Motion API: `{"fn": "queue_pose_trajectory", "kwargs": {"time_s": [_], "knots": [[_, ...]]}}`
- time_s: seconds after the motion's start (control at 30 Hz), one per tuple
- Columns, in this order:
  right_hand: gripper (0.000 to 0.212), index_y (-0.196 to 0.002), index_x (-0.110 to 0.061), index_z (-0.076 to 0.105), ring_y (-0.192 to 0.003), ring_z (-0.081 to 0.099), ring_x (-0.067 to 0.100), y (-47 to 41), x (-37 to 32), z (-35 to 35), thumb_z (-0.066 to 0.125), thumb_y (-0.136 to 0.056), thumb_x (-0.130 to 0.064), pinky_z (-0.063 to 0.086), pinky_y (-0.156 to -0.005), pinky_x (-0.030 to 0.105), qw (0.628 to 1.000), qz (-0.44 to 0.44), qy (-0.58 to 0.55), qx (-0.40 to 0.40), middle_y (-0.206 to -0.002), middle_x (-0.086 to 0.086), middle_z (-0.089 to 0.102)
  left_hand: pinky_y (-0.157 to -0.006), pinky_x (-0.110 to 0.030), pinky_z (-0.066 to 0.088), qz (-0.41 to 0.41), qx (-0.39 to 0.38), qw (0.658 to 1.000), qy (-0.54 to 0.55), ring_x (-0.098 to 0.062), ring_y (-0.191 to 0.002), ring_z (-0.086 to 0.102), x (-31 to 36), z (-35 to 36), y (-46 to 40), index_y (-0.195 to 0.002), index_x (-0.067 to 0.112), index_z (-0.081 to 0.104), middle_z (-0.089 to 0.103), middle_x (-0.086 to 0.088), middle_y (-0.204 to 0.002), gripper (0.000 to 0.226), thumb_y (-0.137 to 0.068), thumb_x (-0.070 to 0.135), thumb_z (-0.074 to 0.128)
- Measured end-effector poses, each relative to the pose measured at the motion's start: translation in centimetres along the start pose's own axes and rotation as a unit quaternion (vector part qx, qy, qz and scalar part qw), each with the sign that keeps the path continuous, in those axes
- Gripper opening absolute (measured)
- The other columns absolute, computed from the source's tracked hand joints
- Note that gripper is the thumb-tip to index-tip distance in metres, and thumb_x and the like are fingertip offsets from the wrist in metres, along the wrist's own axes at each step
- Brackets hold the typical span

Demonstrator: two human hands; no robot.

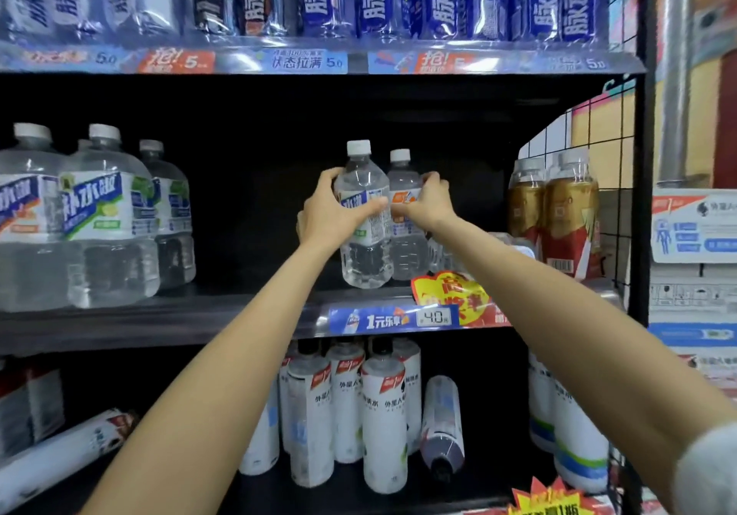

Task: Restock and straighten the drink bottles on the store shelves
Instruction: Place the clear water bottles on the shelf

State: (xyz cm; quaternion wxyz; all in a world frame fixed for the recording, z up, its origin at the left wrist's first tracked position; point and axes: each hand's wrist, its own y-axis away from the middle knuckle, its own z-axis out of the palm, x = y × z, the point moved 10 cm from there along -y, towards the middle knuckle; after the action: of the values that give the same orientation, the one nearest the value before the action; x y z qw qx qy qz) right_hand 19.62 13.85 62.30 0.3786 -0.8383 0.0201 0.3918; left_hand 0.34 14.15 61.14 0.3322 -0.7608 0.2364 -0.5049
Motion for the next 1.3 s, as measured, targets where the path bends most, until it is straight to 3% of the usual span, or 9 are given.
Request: {"fn": "queue_pose_trajectory", "kwargs": {"time_s": [0.17,0.3,0.37,0.53,0.67,0.87,1.07,1.23,1.3], "knots": [[0.078,-0.132,-0.007,0.045,-0.119,0.052,0.031,-3.0,2.9,1.2,0.08,-0.071,-0.04,0.046,-0.098,0.043,0.997,0.068,0.047,-0.001,-0.131,0.012,0.053,-0.091,-0.031,0.043,0.009,-0.071,0.997,-0.036,-0.019,-0.117,0.056,-0.8,2.5,-1.3,-0.145,0.032,0.028,0.058,0.006,-0.131,0.086,-0.076,0.061,0.068],[0.055,-0.121,-0.013,0.053,-0.108,0.06,0.028,-3.4,3.4,2.0,0.077,-0.077,-0.033,0.049,-0.095,0.041,0.996,0.086,0.008,0.0,-0.118,0.008,0.062,-0.102,-0.047,0.044,0.013,-0.165,0.985,-0.046,-0.022,-0.125,0.05,-2.1,4.2,-1.0,-0.15,0.036,-0.006,0.046,-0.001,-0.144,0.12,-0.067,0.057,0.078],[0.054,-0.124,-0.013,0.052,-0.109,0.06,0.028,-3.4,3.5,2.3,0.076,-0.079,-0.031,0.049,-0.095,0.042,0.996,0.086,0.006,0.004,-0.119,0.009,0.061,-0.105,-0.043,0.041,0.015,-0.187,0.981,-0.041,-0.022,-0.127,0.048,-2.4,4.3,-0.8,-0.151,0.033,-0.011,0.043,-0.001,-0.146,0.126,-0.067,0.046,0.083],[0.053,-0.142,-0.011,0.035,-0.117,0.055,0.034,-3.1,3.0,1.8,0.051,-0.096,-0.034,0.048,-0.096,0.049,0.991,0.097,-0.095,0.013,-0.132,0.015,0.053,-0.09,-0.034,0.045,0.016,-0.138,0.987,-0.075,-0.021,-0.116,0.057,-2.0,4.5,-0.6,-0.152,0.033,-0.002,0.055,0.0,-0.134,0.119,-0.068,0.045,0.082],[0.047,-0.146,-0.016,0.031,-0.116,0.054,0.029,-0.9,2.1,-0.1,0.028,-0.102,-0.035,0.046,-0.098,0.051,0.981,0.077,-0.174,0.028,-0.129,0.012,0.052,-0.089,-0.039,0.049,0.021,-0.111,0.985,-0.128,-0.027,-0.112,0.059,-1.3,5.3,-0.6,-0.152,0.032,-0.003,0.056,-0.005,-0.132,0.117,-0.07,0.056,0.077],[0.045,-0.145,-0.016,0.032,-0.117,0.055,0.023,2.6,0.9,0.2,0.035,-0.102,-0.024,0.045,-0.101,0.043,0.992,-0.014,-0.125,-0.012,-0.134,0.011,0.053,-0.081,-0.04,0.047,0.039,-0.08,0.973,-0.212,-0.031,-0.103,0.06,0.6,7.6,-0.2,-0.152,0.028,-0.008,0.053,-0.017,-0.123,0.112,-0.077,0.053,0.071],[0.058,-0.152,-0.01,0.011,-0.125,0.049,0.029,2.3,1.7,-0.1,0.034,-0.102,-0.025,0.041,-0.105,0.045,0.996,0.013,-0.087,-0.027,-0.142,0.018,0.044,-0.097,-0.045,0.048,0.022,-0.164,0.982,-0.086,-0.022,-0.113,0.057,-0.3,8.6,0.5,-0.153,0.026,0.001,0.054,-0.01,-0.129,0.116,-0.071,0.02,0.083],[0.051,-0.148,-0.002,0.024,-0.142,0.026,0.025,6.2,-0.3,-2.5,0.04,-0.101,-0.012,0.021,-0.116,0.032,0.994,-0.102,-0.014,0.029,-0.153,0.015,0.03,-0.101,-0.044,0.043,0.035,-0.091,0.99,-0.097,-0.021,-0.118,0.053,0.6,7.0,2.9,-0.15,0.017,0.024,0.056,-0.006,-0.129,0.087,-0.081,0.023,0.075],[0.045,-0.144,-0.005,0.035,-0.14,0.03,0.02,9.0,-0.7,-3.6,0.043,-0.1,-0.011,0.022,-0.112,0.024,0.987,-0.154,-0.023,0.043,-0.149,0.012,0.036,-0.1,-0.042,0.044,0.033,-0.029,0.996,-0.078,-0.015,-0.114,0.056,1.1,4.6,4.8,-0.143,0.017,0.039,0.06,-0.001,-0.126,0.063,-0.088,0.029,0.067]]}}
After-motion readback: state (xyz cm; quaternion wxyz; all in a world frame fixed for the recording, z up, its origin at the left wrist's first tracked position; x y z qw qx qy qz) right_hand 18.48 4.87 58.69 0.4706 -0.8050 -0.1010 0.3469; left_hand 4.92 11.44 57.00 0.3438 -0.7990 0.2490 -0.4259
